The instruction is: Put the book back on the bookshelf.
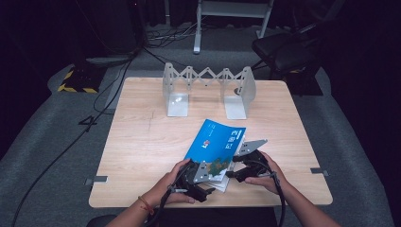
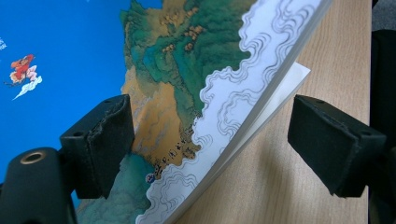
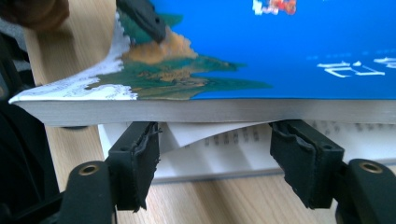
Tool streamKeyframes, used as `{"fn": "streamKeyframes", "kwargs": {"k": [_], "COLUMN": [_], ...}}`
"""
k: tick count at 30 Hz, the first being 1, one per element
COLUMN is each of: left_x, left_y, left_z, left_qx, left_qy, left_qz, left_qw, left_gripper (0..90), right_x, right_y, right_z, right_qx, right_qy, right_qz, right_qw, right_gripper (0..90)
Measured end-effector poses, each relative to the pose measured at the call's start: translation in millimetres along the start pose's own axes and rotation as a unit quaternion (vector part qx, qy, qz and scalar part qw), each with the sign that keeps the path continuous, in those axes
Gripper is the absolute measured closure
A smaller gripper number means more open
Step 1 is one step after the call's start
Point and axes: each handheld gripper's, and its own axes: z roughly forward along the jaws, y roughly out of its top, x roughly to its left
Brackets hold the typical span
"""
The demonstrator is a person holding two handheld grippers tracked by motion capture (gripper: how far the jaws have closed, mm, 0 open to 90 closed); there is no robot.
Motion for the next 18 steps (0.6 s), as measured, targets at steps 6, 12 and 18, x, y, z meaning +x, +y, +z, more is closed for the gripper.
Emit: {"fn": "streamKeyframes", "kwargs": {"k": [6, 12, 18], "left_x": [-3.8, -5.6, -2.3], "left_y": [2.5, 4.1, 3.0], "left_z": [2.4, 3.0, -3.3], "left_qx": [0.006, 0.002, -0.013], "left_qy": [0.034, 0.068, 0.088], "left_qz": [0.012, 0.013, 0.013], "left_qw": [0.9993, 0.9976, 0.9959], "left_gripper": [17.8, 22.1, 37.4], "right_x": [3.3, 3.0, 4.4], "right_y": [12.9, 19.5, 29.4], "right_z": [-3.7, -5.6, -11.1], "right_qx": [-0.003, -0.006, -0.009], "right_qy": [-0.008, -0.003, -0.002], "right_qz": [-0.002, 0.010, 0.029], "right_qw": [1.0000, 0.9999, 0.9995], "right_gripper": [33.1, 33.0, 33.0]}}
